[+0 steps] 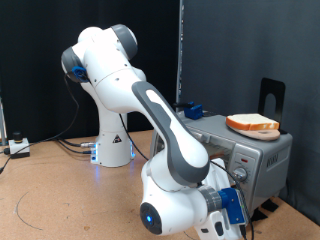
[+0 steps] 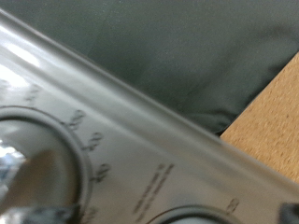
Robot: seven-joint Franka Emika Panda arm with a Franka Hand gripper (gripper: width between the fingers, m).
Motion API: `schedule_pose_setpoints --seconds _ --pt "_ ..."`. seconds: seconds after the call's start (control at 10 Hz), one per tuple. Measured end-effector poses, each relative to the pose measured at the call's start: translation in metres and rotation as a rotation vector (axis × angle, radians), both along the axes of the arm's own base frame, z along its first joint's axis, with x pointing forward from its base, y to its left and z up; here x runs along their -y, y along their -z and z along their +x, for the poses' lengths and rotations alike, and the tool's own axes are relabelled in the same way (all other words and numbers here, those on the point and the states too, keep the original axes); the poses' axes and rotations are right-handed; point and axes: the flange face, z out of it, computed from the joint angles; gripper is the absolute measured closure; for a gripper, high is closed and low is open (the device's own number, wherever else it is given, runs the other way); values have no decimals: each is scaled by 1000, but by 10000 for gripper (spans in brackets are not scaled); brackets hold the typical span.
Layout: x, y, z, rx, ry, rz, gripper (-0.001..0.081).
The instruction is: Make a piece of toast with the oven
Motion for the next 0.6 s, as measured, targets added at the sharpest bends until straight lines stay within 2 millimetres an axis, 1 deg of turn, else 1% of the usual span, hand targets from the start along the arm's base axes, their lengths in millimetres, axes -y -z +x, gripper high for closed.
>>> schedule_pose_setpoints --seconds 0.1,0.2,0.3,0.4,0.5,0.6 --pt "7 -4 1 -34 -24 -16 257" --pt "20 -9 3 -55 -41 -45 257" --pt "36 -15 4 -101 -52 -83 76" --pt "52 -21 6 -156 -45 -110 76" --pt "68 -27 7 -194 -29 -134 14" --pt "84 -32 7 -235 -12 -147 14"
